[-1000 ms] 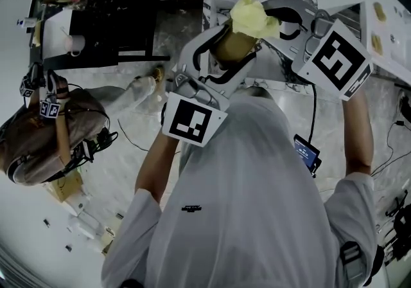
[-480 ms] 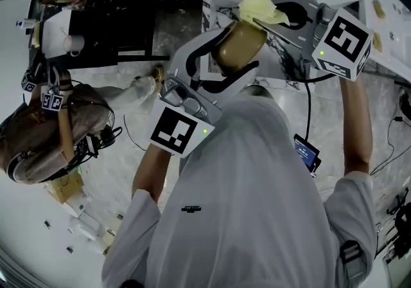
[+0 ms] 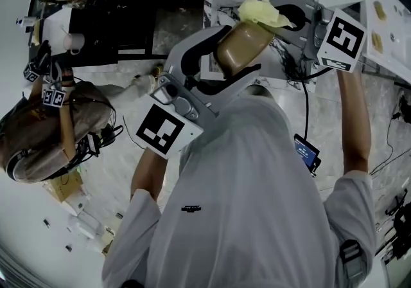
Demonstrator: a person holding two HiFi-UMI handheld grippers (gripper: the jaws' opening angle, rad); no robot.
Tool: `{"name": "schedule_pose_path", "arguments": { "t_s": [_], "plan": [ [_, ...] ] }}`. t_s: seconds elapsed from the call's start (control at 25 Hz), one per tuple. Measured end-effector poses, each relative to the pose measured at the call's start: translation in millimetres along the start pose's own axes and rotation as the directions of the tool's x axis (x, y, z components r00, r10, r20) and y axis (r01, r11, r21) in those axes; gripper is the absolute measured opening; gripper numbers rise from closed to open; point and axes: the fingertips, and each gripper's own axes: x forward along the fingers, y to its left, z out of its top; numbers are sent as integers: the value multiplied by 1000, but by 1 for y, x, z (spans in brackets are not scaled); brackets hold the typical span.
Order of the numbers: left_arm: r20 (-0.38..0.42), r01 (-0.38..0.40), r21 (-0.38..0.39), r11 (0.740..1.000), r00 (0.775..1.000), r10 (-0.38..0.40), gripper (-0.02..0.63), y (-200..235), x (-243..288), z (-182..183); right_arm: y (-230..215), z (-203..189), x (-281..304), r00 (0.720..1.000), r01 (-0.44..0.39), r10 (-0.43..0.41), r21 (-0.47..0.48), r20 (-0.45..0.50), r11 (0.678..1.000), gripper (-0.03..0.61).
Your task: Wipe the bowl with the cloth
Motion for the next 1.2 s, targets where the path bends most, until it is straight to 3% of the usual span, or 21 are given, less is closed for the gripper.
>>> {"name": "schedule_pose_path", "arguments": {
  "t_s": [0.2, 0.36, 0.52, 1.2],
  "plan": [
    [18, 2, -26, 1000, 1000, -2, 278, 3, 1, 8, 8, -7, 0, 999, -31, 38, -161, 36, 987, 40],
    [36, -3, -50, 999, 999, 5, 278, 9, 5, 13, 9, -8, 4, 998, 19, -4, -220, 68, 975, 38],
    [52, -22, -73, 997, 998, 26, 278, 12, 8, 17, 8, -7, 6, 994, 75, -54, -224, 100, 972, 38],
    [76, -70, -85, 994, 994, 76, 278, 21, 18, 20, 23, -17, 17, 978, 133, -113, -106, 172, 985, 40]
  ]
}}
